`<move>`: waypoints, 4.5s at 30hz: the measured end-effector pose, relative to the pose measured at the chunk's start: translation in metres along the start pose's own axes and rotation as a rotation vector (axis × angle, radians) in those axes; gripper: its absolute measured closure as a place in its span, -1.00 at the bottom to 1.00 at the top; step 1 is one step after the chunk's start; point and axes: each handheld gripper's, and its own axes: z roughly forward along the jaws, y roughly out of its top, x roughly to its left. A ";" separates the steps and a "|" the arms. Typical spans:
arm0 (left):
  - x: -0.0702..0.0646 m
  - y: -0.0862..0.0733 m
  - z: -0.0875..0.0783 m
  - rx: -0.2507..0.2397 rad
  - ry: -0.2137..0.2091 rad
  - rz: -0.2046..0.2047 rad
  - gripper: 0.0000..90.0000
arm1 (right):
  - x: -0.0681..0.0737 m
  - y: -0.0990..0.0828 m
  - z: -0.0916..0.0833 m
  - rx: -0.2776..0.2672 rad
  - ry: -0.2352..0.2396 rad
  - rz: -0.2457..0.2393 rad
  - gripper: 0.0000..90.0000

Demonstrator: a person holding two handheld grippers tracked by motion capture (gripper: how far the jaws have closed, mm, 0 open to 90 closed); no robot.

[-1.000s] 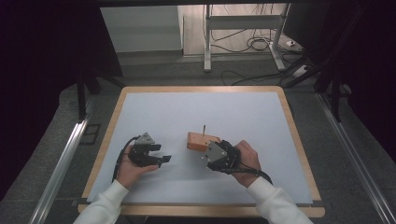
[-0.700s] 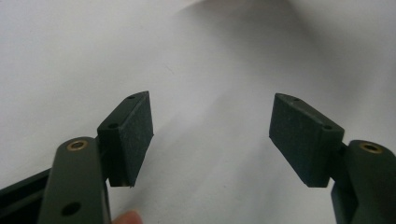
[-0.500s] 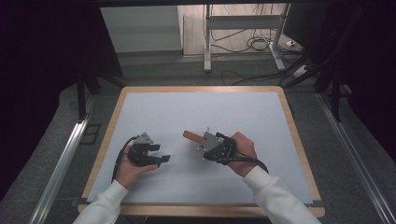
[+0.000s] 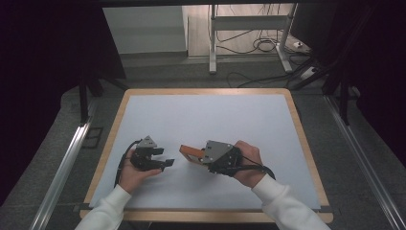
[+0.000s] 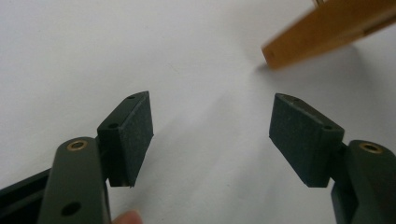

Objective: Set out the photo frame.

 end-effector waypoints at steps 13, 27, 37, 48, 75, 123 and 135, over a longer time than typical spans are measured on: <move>0.000 0.000 0.000 -0.003 -0.001 -0.007 -0.33 | -0.028 -0.006 0.014 -0.007 -0.056 0.088 0.41; 0.000 0.000 -0.001 -0.022 0.006 -0.009 -0.33 | -0.068 -0.020 0.035 0.012 -0.080 0.214 0.11; 0.000 0.000 -0.001 -0.015 0.000 -0.004 -0.33 | -0.082 -0.030 0.053 0.046 -0.127 0.281 -0.19; 0.000 0.000 -0.001 -0.017 -0.002 -0.002 -0.33 | -0.078 -0.036 0.040 -0.051 -0.219 0.413 -0.60; -0.002 0.001 0.000 -0.008 -0.008 0.008 -0.33 | 0.019 -0.116 0.014 -0.089 -0.042 0.506 0.99; -0.003 -0.003 -0.001 0.000 -0.015 0.006 -0.34 | 0.005 -0.128 0.037 -0.050 -0.043 0.502 0.98; -0.010 -0.006 -0.007 -0.015 -0.011 0.013 -0.34 | -0.002 -0.181 -0.015 -0.080 -0.188 0.704 -0.31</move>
